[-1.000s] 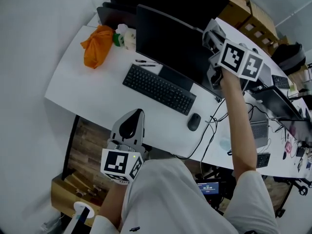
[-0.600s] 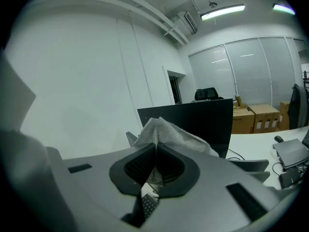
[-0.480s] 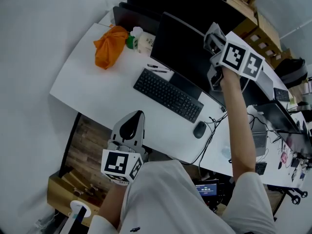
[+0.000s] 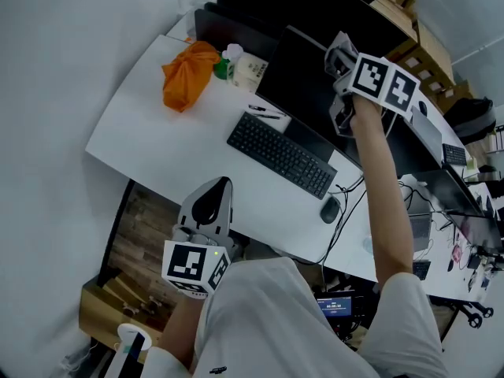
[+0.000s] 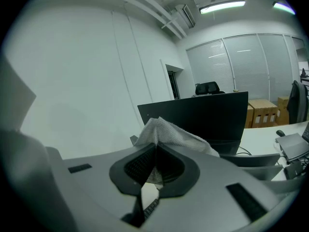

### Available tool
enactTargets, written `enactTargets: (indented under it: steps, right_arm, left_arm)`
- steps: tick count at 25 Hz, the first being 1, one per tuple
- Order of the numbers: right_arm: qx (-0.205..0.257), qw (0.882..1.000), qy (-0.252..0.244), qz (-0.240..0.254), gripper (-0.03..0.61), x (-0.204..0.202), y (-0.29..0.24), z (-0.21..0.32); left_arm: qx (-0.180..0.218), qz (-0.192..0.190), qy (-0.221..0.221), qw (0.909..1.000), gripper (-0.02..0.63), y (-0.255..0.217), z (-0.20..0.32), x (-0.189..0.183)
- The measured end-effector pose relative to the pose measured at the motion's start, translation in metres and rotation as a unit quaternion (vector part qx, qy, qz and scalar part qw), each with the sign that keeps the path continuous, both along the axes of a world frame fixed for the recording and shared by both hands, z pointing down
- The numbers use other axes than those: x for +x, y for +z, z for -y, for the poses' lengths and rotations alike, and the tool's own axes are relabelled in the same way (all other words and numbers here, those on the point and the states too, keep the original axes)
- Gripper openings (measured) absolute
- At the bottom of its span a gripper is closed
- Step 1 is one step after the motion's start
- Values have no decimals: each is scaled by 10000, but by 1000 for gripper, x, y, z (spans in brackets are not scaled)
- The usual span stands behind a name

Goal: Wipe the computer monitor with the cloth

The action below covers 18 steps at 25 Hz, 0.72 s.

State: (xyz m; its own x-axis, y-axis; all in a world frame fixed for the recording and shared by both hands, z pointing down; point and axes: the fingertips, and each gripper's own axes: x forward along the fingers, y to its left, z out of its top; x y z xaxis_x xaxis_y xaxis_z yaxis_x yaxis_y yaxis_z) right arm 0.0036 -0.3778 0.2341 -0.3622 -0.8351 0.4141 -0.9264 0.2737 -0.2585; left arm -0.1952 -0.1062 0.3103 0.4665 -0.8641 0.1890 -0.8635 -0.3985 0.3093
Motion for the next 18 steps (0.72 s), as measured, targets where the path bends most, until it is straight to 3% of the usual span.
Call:
enactTargets:
  steps: [18]
  right_arm:
    - [396,9989,0,-266,18,-95,-5,54]
  left_arm:
    - [-133,-21,-419,9990,18,8,-12,-75]
